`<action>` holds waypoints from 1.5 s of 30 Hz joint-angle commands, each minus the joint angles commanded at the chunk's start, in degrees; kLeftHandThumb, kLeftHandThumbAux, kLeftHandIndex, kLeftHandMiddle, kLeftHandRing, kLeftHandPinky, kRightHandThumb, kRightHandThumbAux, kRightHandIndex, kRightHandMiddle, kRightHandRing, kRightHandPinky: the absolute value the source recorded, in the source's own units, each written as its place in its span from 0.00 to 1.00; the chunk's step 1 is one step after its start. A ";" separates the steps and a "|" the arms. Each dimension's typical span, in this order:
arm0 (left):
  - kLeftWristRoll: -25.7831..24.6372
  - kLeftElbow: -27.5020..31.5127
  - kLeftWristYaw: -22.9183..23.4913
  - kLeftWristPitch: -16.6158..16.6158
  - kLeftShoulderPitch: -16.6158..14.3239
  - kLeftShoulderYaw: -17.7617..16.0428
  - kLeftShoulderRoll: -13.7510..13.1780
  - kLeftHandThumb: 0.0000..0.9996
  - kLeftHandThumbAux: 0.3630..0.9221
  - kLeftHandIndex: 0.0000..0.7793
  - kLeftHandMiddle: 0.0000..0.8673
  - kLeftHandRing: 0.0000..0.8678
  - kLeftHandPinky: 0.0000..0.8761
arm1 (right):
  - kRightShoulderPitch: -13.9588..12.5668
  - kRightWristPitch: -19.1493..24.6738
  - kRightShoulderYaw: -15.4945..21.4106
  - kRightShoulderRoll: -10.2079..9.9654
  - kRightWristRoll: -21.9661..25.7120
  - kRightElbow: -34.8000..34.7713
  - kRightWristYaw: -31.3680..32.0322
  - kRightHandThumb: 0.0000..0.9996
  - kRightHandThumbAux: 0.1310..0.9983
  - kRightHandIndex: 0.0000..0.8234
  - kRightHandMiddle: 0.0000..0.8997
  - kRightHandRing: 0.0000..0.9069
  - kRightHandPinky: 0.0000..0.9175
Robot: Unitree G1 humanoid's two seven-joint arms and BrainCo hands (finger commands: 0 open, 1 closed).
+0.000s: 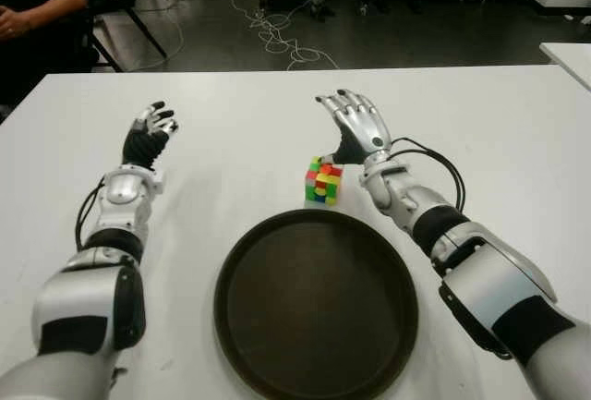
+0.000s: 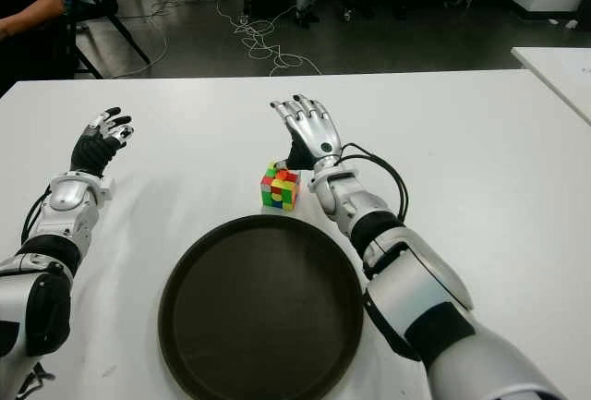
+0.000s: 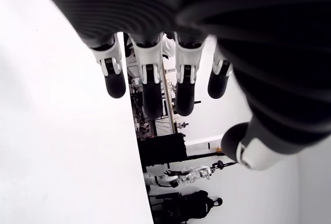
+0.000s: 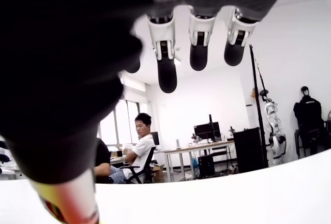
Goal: Pick up the Rubik's Cube and put it in the plate
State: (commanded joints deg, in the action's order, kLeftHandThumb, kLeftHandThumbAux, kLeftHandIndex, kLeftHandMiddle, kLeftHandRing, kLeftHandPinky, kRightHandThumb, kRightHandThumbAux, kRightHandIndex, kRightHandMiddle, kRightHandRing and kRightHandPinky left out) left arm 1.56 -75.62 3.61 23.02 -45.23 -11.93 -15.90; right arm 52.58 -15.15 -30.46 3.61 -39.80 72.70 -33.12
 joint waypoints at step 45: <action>-1.05 -0.14 1.12 -0.75 -0.50 -1.28 -0.18 0.16 0.39 0.16 0.23 0.19 0.14 | 0.64 -2.45 13.30 -0.09 14.07 -1.25 18.86 0.00 0.67 0.09 0.12 0.17 0.26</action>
State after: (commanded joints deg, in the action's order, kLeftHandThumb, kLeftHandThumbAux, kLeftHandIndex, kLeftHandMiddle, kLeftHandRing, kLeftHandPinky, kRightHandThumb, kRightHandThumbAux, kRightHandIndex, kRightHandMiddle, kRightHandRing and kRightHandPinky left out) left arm 0.50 -75.76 4.73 22.27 -45.73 -13.21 -16.08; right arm 53.22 -17.60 -17.16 3.52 -25.74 71.46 -14.26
